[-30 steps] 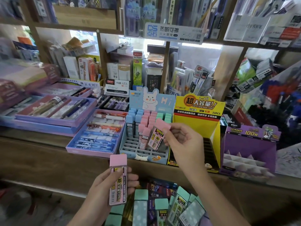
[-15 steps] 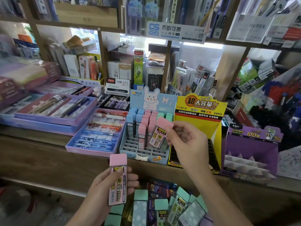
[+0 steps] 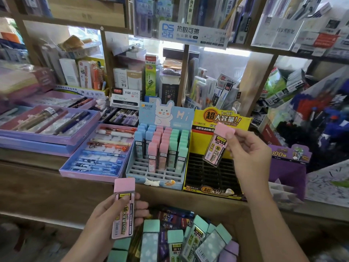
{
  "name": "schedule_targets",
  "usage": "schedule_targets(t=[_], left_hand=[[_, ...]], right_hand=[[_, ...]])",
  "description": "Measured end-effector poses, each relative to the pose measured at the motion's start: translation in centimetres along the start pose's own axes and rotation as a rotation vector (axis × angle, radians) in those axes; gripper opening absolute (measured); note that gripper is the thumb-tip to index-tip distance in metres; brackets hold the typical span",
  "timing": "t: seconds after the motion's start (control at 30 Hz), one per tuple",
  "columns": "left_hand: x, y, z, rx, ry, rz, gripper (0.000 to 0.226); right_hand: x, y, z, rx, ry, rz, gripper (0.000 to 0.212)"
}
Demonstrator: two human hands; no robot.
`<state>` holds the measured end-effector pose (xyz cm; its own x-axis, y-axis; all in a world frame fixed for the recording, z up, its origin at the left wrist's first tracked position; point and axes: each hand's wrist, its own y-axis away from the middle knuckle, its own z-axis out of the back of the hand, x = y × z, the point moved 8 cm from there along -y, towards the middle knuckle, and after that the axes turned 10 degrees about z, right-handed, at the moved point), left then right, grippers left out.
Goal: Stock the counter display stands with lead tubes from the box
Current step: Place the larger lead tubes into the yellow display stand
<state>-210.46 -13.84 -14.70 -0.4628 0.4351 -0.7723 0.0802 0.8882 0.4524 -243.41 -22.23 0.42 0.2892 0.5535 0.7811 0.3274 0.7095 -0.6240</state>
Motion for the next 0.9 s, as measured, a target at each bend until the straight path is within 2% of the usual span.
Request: schedule_targets(t=[0.5, 0.9], left_hand=[[-0.1, 0.1, -0.1, -0.037, -0.008, 0.008, 0.022], [-0.2, 0.3, -0.3, -0.027, -0.012, 0.012, 0.026]], right_hand=[[-2.7, -0.8, -2.0, 0.103, 0.063, 0.002, 0.026], [-4.8, -0.7, -3.6, 0.253, 0.103, -0.049, 0.016]])
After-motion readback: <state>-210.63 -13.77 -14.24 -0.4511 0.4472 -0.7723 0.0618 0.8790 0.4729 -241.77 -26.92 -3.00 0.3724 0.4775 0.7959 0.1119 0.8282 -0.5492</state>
